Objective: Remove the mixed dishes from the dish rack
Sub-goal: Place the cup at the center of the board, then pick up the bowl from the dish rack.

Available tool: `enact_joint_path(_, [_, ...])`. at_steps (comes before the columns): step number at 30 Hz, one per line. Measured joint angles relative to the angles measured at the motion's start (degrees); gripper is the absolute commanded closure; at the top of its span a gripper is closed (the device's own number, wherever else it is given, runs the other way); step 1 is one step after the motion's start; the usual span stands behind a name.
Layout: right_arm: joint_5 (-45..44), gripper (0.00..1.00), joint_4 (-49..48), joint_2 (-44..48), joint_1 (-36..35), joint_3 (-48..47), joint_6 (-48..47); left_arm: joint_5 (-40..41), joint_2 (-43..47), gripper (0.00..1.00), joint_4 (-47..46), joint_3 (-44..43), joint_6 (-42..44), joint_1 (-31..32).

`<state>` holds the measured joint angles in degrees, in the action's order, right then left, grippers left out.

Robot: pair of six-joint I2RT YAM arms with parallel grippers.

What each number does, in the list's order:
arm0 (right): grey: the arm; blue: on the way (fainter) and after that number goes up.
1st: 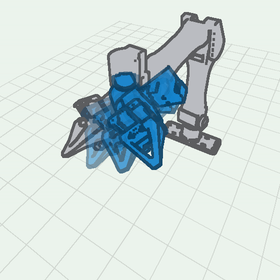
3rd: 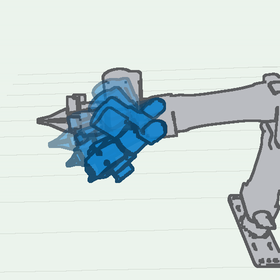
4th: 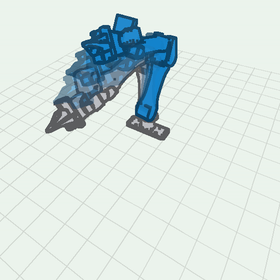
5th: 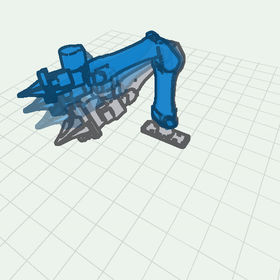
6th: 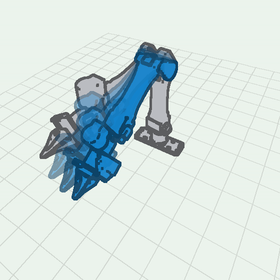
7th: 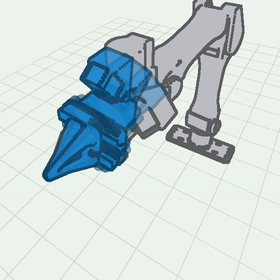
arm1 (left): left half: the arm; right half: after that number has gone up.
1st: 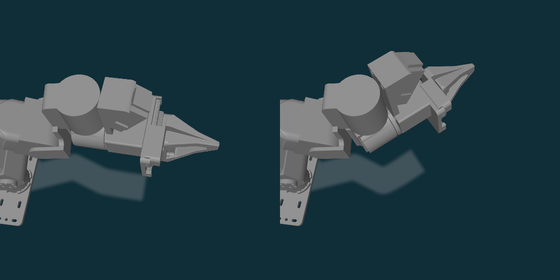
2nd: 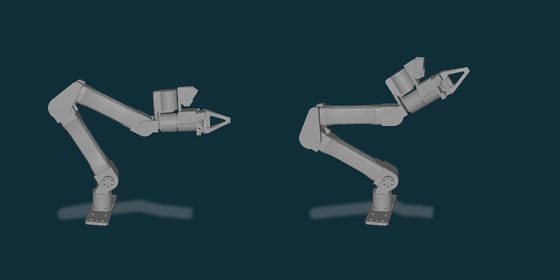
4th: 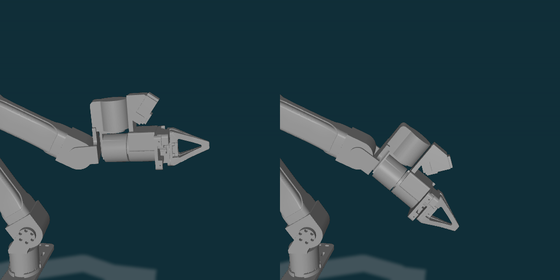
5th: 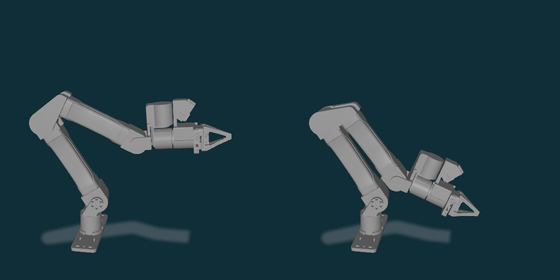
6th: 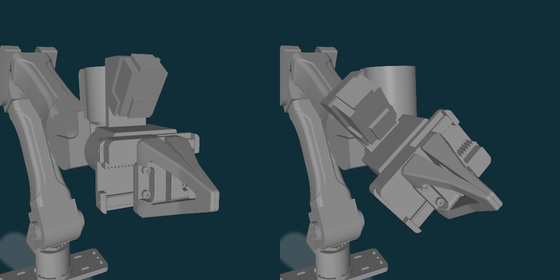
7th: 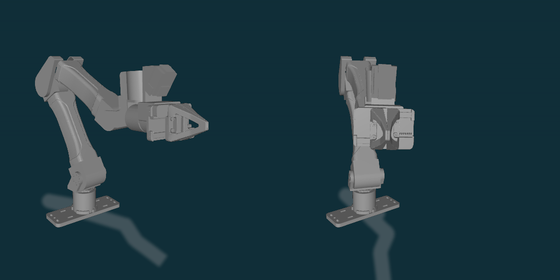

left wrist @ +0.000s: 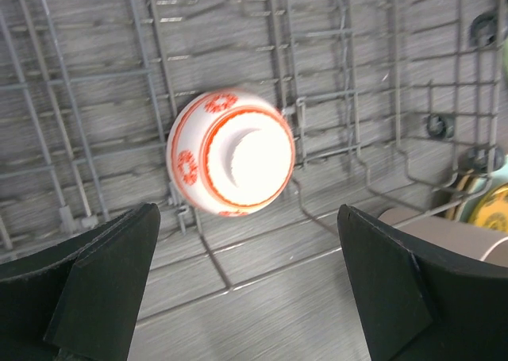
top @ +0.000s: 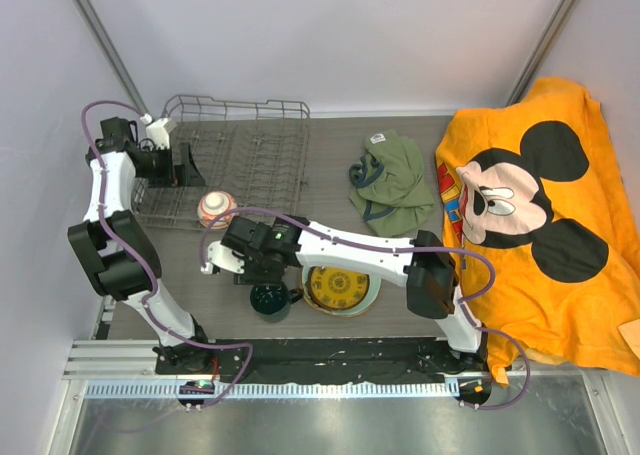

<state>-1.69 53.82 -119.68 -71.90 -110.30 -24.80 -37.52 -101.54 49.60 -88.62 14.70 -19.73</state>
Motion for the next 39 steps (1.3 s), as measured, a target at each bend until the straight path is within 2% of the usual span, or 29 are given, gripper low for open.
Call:
enact_joint_path(8, [-1.8,0.44,0.0,2.4,0.0,0.0,0.1,7.7,0.0,0.0,2.6,0.1,5.1,3.9])
enact_joint_path(19, [-4.7,0.43,-1.1,7.6,0.4,3.0,0.1,16.4,0.8,0.0,1.5,3.4,4.9,12.2])
enact_joint_path(29, [-4.9,0.43,-2.4,10.2,1.6,6.6,0.1,23.4,0.8,0.02,-1.4,7.8,3.7,15.1])
enact_joint_path(39, [-4.9,0.43,-2.8,10.5,1.9,7.9,0.1,26.2,-0.3,0.03,-4.3,7.8,3.3,16.7])
